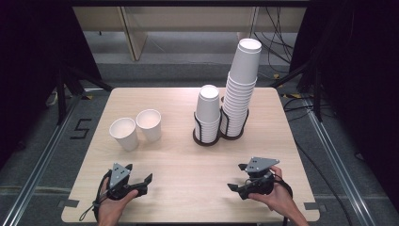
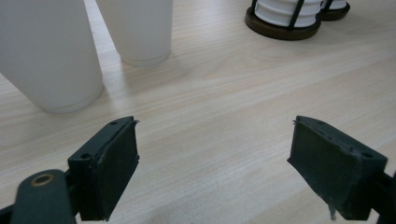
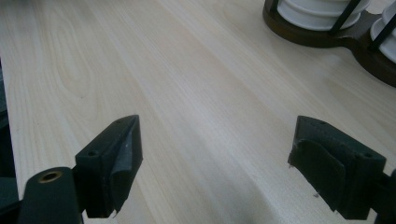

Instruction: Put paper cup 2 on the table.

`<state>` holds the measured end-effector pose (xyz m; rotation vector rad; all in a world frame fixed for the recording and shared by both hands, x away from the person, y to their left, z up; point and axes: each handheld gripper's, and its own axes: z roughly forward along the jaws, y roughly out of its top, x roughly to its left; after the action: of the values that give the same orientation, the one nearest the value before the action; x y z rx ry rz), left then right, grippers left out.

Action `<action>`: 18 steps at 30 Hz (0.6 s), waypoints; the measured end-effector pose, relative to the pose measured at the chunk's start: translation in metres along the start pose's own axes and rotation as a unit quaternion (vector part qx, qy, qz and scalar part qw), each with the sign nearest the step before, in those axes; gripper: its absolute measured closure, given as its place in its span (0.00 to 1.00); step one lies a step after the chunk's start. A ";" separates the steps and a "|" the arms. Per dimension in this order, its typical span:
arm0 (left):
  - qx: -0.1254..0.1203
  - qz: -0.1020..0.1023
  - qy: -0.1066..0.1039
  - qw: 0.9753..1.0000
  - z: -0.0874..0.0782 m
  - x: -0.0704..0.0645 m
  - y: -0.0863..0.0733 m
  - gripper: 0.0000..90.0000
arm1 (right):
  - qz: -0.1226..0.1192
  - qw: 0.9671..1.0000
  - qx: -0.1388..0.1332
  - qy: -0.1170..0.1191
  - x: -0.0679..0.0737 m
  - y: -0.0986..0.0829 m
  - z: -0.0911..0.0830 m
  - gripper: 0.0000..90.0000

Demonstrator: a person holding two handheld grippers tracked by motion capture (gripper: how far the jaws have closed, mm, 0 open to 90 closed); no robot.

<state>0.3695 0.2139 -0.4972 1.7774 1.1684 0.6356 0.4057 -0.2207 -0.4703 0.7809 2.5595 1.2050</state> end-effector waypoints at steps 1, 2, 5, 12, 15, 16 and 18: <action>0.000 0.001 -0.004 1.000 0.000 -0.001 -0.001 0.16 | -0.002 1.000 -0.003 -0.002 0.000 0.000 -0.001 0.20; -0.002 0.001 -0.009 1.000 -0.001 -0.003 -0.002 0.16 | 0.005 1.000 -0.001 -0.001 0.001 0.000 -0.001 0.20; -0.001 0.005 -0.024 1.000 -0.003 -0.008 -0.004 0.16 | 0.004 1.000 -0.007 -0.003 0.001 -0.001 -0.003 0.19; -0.003 0.012 -0.044 0.999 -0.008 -0.021 -0.006 0.16 | 0.008 1.000 -0.007 -0.005 0.004 -0.004 -0.004 0.19; 0.001 0.018 -0.048 0.999 -0.010 -0.025 -0.007 0.16 | 0.004 1.000 -0.007 -0.004 0.005 -0.006 -0.005 0.19; 0.005 0.020 -0.046 0.999 -0.011 -0.026 -0.007 0.16 | 0.009 1.000 -0.007 -0.003 0.006 -0.006 -0.006 0.19; 0.003 0.022 -0.051 0.998 -0.012 -0.027 -0.008 0.16 | 0.007 1.000 -0.009 -0.004 0.007 -0.008 -0.006 0.19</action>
<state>0.3452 0.1958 -0.4971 1.8222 1.0663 0.5619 0.3947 -0.2249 -0.4721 0.8001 2.5370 1.2260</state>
